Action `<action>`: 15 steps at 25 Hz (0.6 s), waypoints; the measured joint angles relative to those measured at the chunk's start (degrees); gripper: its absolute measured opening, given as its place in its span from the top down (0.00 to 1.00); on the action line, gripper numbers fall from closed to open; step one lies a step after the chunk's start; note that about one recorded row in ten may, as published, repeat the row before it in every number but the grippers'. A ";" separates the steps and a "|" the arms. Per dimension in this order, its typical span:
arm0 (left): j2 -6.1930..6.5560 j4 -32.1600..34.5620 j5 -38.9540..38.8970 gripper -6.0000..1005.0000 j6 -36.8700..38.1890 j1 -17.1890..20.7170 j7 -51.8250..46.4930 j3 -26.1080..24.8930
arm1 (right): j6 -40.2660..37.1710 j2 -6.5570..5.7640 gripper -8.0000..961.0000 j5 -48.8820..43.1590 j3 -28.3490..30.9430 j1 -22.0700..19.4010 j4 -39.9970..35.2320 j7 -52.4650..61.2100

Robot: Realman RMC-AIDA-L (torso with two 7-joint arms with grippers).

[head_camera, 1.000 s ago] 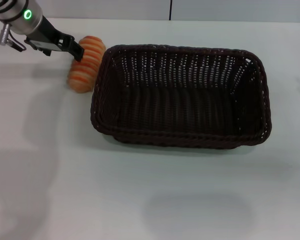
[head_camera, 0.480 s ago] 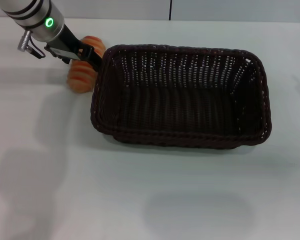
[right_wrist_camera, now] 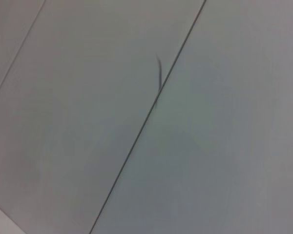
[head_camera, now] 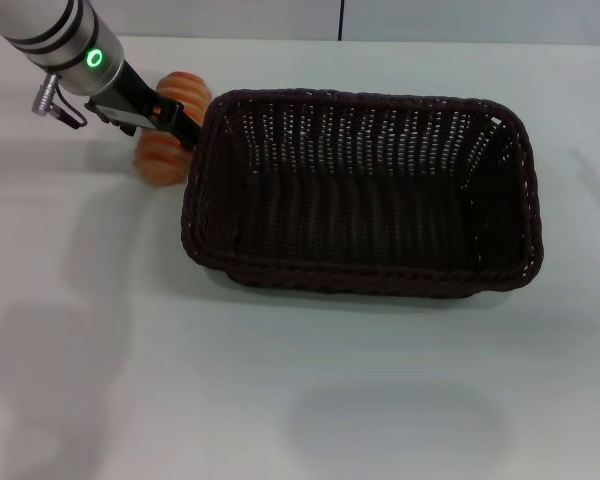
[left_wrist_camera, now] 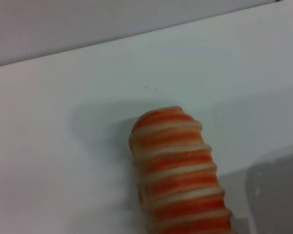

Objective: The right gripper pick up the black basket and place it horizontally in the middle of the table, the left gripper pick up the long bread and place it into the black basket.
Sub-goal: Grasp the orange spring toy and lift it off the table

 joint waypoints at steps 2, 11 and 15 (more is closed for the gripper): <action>-0.04 -0.09 0.00 0.33 -0.62 0.36 0.18 -0.08 | 0.02 0.02 0.43 0.00 -0.03 0.01 0.04 0.00; 0.49 -2.83 0.00 0.33 -2.92 1.07 0.72 -0.63 | 0.06 0.09 0.43 0.00 -1.27 0.25 0.29 0.00; 0.56 -3.03 0.00 0.33 -3.49 1.24 0.97 -1.05 | 0.02 0.10 0.43 0.00 -1.82 0.76 0.39 0.05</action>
